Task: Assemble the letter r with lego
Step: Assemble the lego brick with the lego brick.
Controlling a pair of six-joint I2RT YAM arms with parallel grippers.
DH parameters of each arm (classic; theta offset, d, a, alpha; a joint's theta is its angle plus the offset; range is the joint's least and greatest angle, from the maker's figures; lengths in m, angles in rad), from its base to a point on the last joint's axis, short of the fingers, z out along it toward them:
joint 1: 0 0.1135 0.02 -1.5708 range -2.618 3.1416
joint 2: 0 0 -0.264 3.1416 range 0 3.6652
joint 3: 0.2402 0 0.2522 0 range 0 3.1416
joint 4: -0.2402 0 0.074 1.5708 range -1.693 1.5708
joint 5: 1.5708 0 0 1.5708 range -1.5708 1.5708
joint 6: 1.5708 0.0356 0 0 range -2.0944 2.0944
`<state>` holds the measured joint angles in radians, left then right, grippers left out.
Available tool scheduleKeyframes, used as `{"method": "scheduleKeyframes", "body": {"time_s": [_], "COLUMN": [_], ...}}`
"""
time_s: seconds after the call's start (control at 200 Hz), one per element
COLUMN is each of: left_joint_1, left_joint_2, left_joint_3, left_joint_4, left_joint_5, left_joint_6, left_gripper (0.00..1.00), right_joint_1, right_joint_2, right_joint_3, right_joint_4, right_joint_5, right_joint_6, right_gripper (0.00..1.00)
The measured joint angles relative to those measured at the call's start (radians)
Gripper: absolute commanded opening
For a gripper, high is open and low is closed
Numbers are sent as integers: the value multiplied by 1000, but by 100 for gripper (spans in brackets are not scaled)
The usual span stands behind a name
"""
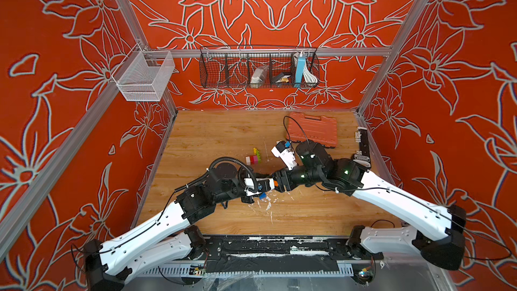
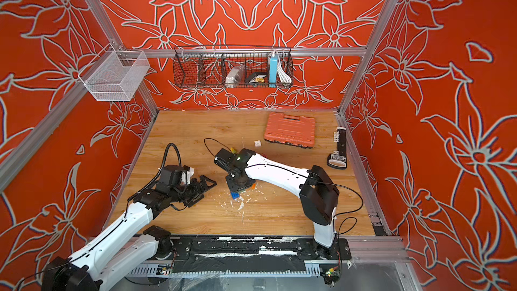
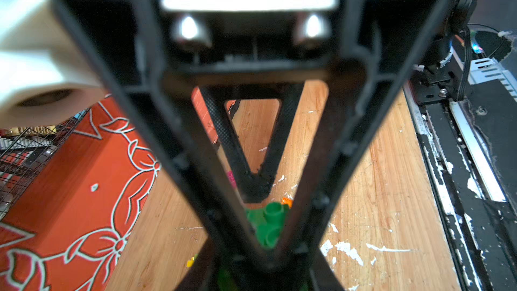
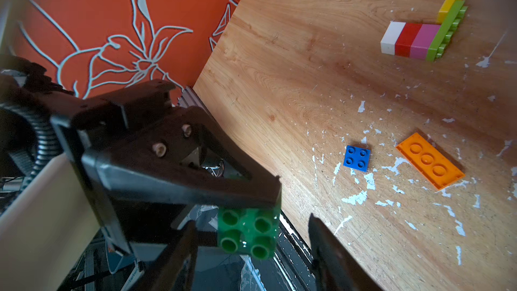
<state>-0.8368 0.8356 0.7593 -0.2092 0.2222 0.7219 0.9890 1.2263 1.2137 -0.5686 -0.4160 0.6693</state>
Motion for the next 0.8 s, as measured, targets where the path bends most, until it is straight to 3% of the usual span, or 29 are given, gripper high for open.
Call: {"method": "scheduleKeyframes", "body": {"time_s": [0.565, 0.801], "left_joint_1": [0, 0], "left_joint_2": [17, 22], "left_joint_3": [7, 7], "left_joint_4": [-18, -24], "left_joint_5": [-2, -18], "left_joint_6": [3, 2], "left_gripper": [0, 0], "right_joint_1": [26, 25], "right_joint_2": [32, 41], "right_joint_3": [21, 21], "right_joint_4": [-6, -3], "right_joint_5": [58, 61], "right_joint_6": [2, 19], "right_gripper": [36, 35]}}
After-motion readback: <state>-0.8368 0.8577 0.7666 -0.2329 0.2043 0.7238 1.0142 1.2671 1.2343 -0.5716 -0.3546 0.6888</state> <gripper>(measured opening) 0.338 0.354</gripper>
